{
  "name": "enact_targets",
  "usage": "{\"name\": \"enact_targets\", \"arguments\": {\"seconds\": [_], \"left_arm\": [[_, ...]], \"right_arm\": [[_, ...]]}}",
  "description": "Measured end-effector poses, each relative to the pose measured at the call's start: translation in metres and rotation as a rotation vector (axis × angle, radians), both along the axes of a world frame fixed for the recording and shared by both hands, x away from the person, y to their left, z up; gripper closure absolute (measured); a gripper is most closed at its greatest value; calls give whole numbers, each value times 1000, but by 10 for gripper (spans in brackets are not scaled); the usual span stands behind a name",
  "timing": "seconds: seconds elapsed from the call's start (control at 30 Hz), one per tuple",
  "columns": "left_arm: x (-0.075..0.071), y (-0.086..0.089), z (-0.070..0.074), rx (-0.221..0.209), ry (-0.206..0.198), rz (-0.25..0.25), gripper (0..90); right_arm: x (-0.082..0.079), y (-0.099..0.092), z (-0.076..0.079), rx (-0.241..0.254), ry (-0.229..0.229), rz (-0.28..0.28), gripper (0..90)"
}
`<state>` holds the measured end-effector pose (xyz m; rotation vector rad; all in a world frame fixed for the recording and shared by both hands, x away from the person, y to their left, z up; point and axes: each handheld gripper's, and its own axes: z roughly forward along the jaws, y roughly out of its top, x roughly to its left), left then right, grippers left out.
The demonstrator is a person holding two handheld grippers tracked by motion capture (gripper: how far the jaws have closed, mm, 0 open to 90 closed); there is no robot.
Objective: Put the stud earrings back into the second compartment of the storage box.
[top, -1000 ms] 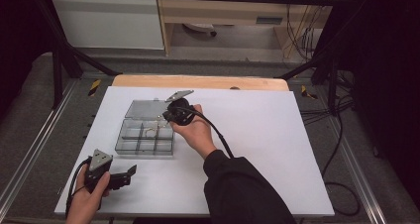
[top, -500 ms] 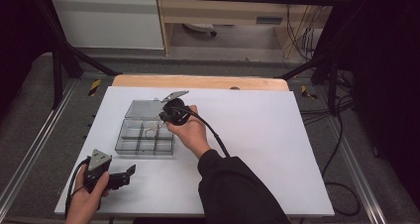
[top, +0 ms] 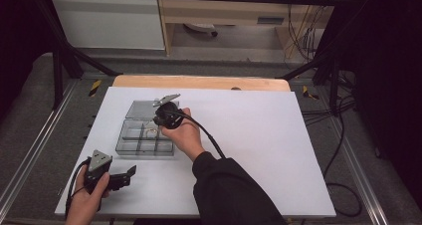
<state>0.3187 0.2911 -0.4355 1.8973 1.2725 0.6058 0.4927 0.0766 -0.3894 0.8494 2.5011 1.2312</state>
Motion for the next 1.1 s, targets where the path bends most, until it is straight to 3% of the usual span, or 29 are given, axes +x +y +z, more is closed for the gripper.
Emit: {"name": "enact_targets", "arguments": {"seconds": [0.33, 0.43, 0.53, 0.67, 0.73, 0.83, 1.1], "left_arm": [[0, 1, -1, -5, -1, 0, 75], [1, 1, 0, -7, -5, 1, 76], [1, 3, 1, -12, -13, 16, 76], [2, 3, 1, -14, -9, 12, 77], [2, 2, 1, -13, -9, 6, 77], [1, 2, -1, -10, 3, 8, 75], [0, -1, -1, -6, -1, 9, 76]], "right_arm": [[6, 18, -17, -33, 17, -12, 872], [9, 20, -20, -3, 27, -55, 724], [2, 18, -16, 14, 5, -55, 674], [-9, 5, -7, 74, -26, -63, 531], [-13, -2, -3, 82, -30, -101, 389], [-21, -18, 2, 89, -48, -143, 267], [-38, -65, 21, 164, -36, -177, 139]]}}
